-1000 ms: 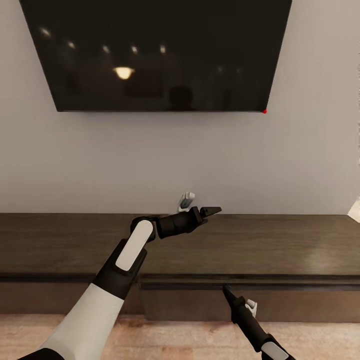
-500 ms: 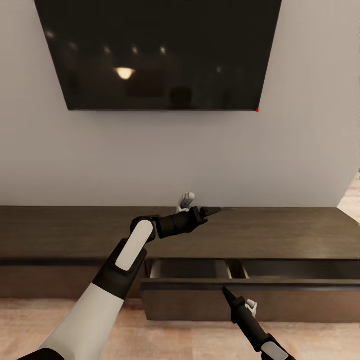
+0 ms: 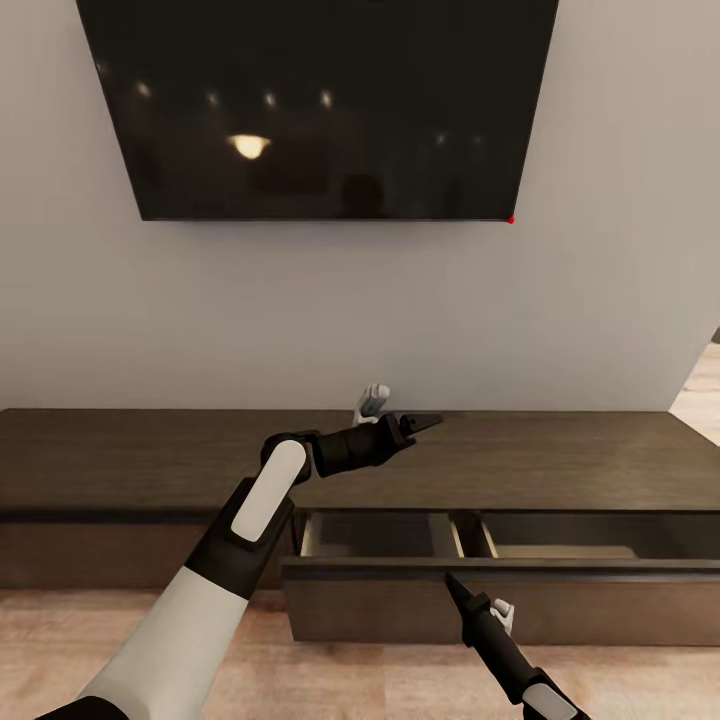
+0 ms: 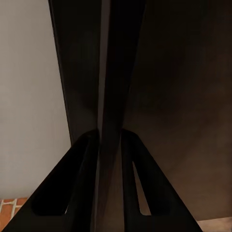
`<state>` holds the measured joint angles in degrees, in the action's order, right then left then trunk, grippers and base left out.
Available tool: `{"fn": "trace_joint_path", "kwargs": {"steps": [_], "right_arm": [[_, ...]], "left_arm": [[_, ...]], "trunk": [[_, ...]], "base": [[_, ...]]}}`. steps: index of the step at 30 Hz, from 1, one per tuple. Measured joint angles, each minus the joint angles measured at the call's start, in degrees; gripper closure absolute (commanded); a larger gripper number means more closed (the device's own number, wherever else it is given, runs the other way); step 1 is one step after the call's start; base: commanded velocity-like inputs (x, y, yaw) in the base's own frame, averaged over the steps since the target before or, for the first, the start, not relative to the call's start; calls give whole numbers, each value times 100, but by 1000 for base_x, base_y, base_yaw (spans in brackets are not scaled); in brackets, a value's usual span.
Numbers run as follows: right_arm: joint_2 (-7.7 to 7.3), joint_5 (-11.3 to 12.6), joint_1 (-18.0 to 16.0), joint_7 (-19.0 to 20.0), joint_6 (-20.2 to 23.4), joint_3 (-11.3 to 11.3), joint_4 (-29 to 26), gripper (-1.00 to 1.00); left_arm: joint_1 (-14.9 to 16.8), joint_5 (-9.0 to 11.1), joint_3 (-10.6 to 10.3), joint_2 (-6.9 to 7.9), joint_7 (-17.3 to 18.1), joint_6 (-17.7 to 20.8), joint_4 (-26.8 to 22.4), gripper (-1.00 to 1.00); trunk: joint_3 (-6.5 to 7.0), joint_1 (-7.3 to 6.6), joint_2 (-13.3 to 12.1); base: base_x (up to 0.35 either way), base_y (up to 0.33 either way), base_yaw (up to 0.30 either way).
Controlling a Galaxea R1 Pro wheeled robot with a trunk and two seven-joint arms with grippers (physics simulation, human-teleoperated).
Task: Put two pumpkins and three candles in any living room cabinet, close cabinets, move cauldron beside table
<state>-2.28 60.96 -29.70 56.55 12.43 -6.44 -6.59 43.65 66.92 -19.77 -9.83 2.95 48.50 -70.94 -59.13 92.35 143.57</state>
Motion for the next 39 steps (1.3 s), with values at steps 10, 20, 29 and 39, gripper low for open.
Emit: {"fn": "trace_joint_path", "kwargs": {"steps": [10, 20, 29, 39], "right_arm": [[0, -9, -2, 0, -3, -4, 2, 100], [0, -5, -2, -5, 0, 7, -2, 100], [0, -4, -2, -7, 3, 10, -3, 100], [1, -7, -3, -8, 3, 10, -3, 100]], "left_arm": [[0, -1, -6, 0, 1, 0, 1, -100], [0, -1, -6, 0, 1, 0, 1, -100], [0, -1, -6, 0, 0, 0, 2, -100], [0, -1, -14, 0, -1, 0, 5, -100]], "trunk": [[0, 3, 0], [0, 3, 0], [0, 0, 0], [0, 2, 0]], "base": [[-151, 0, 0], [-284, 0, 0], [-55, 0, 0], [-113, 0, 0]]}}
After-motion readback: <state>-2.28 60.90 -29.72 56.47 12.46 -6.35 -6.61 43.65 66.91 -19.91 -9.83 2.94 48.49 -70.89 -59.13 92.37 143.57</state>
